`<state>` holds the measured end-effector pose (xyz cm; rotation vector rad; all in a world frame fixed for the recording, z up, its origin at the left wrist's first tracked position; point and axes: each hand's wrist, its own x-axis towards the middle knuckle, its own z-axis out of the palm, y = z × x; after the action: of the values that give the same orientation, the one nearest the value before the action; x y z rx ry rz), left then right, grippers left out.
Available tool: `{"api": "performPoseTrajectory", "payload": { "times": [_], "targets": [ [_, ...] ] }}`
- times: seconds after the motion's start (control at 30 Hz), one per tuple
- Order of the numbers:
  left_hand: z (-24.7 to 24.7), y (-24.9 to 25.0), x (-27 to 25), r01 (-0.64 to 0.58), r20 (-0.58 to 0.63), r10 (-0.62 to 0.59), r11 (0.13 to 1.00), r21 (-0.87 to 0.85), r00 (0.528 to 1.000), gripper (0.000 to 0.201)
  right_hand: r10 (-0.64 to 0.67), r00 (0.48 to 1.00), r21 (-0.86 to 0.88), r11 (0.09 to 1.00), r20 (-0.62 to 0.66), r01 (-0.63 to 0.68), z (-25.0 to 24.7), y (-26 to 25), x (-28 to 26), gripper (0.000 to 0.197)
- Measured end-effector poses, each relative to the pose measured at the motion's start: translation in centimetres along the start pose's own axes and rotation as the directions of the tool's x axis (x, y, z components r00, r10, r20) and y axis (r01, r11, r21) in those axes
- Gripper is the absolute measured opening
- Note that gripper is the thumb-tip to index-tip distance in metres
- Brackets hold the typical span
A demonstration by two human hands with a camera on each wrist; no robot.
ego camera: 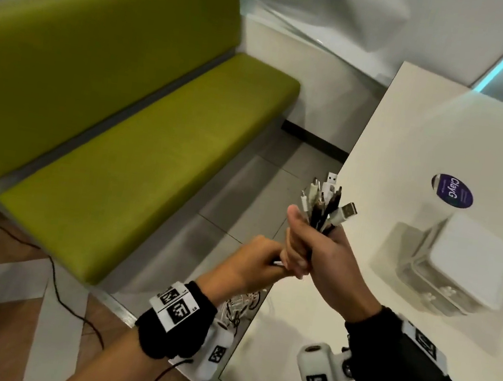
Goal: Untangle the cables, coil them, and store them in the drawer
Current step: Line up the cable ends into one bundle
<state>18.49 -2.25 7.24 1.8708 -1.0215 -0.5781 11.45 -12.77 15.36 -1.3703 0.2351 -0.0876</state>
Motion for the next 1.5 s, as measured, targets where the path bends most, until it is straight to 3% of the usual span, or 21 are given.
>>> {"api": "performPoseTrajectory", "payload": {
  "times": [0.13,0.3,0.4,0.47,0.5,0.53,0.6,0.67,0.73,0.87,0.93,1.07,1.17,1.23,1.3,1.37,1.4,1.43,1.5],
  "targets": [
    [-0.2,-0.5,-0.1,-0.083,-0.094,0.081,0.996,-0.015,0.992,0.039,0.011,0.999,-0.055,0.998,-0.043,-0.014,0.9,-0.7,0.5,0.05],
    [-0.5,0.3,0.2,-0.008,-0.02,0.007,0.997,-0.078,1.0,0.045,-0.014,0.999,-0.116,0.993,-0.034,0.01,0.8,-2.2,0.9,0.043],
    [-1.5,1.9,0.6,0.015,0.036,-0.014,0.999,-0.031,0.999,0.032,-0.061,0.997,-0.113,0.992,-0.038,0.057,0.2,-2.9,1.2,0.043],
    [-2.8,2.3,0.4,0.017,0.118,-0.015,1.0,-0.019,0.993,0.008,-0.072,0.995,-0.122,0.991,-0.071,0.063,-0.2,-2.9,1.3,0.046],
    [-3.9,2.5,0.2,0.025,0.159,-0.016,0.998,-0.053,0.987,0.014,-0.077,0.993,-0.144,0.988,-0.088,0.064,-0.2,-2.8,1.4,0.048],
    [-5.0,2.6,-0.1,0.013,0.164,0.005,0.994,-0.112,0.986,0.034,-0.075,0.991,-0.167,0.984,-0.107,0.057,-0.2,-2.6,1.4,0.049],
    [-7.5,3.4,-0.4,-0.087,-0.019,0.084,0.966,-0.242,0.996,0.066,-0.059,0.992,-0.191,0.981,-0.115,0.036,0.1,-2.2,1.2,0.05],
    [-9.4,5.8,0.0,-0.211,-0.242,0.134,0.921,-0.328,0.961,0.066,-0.046,0.994,-0.221,0.975,-0.097,0.023,0.8,-1.6,1.3,0.048],
    [-10.1,8.7,1.3,-0.242,-0.292,0.141,0.907,-0.345,0.946,0.058,-0.018,0.995,-0.29,0.957,-0.102,-0.012,1.7,-1.2,1.5,0.051],
    [-9.5,11.8,2.7,-0.111,-0.074,0.098,0.972,-0.208,0.992,0.05,-0.033,0.991,-0.411,0.911,-0.131,-0.024,2.9,-0.7,2.0,0.033],
    [-9.0,11.8,2.8,-0.089,-0.075,0.077,0.983,-0.16,0.994,0.05,-0.061,0.992,-0.423,0.906,-0.113,0.008,2.9,-0.8,2.1,0.027],
    [-7.9,10.8,2.7,-0.168,-0.129,0.188,0.973,0.156,0.974,0.047,-0.116,0.991,-0.483,0.873,-0.069,0.068,2.7,-1.3,2.2,0.006],
    [-7.3,10.1,2.9,-0.273,-0.109,0.333,0.889,0.367,0.937,0.052,-0.186,0.979,-0.598,0.795,-0.079,0.102,2.6,-1.6,2.2,0.011],
    [-7.8,10.3,2.9,-0.273,-0.072,0.313,0.901,0.337,0.947,0.05,-0.205,0.975,-0.597,0.795,-0.089,0.112,2.6,-1.4,2.3,0.014],
    [-8.8,10.3,2.7,-0.243,-0.108,0.246,0.969,0.035,0.963,0.04,-0.117,0.979,-0.479,0.878,-0.166,0.024,2.8,-1.3,2.5,0.014],
    [-9.8,9.9,2.0,-0.195,-0.116,0.171,0.946,-0.258,0.979,0.043,-0.066,0.986,-0.408,0.913,-0.151,-0.002,2.4,-1.3,2.4,0.02],
    [-9.9,9.6,1.7,-0.164,-0.084,0.148,0.955,-0.246,0.985,0.055,-0.094,0.987,-0.397,0.917,-0.129,0.035,2.2,-1.3,2.2,0.02],
    [-9.7,9.4,1.5,-0.143,-0.033,0.14,0.981,-0.13,0.99,0.065,-0.13,0.986,-0.351,0.933,-0.107,0.084,2.1,-1.5,1.9,0.019],
    [-8.8,9.4,1.0,-0.133,0.021,0.132,0.986,0.104,0.991,0.056,-0.148,0.982,-0.308,0.945,-0.113,0.107,2.4,-1.9,1.3,0.014]
  ]
}}
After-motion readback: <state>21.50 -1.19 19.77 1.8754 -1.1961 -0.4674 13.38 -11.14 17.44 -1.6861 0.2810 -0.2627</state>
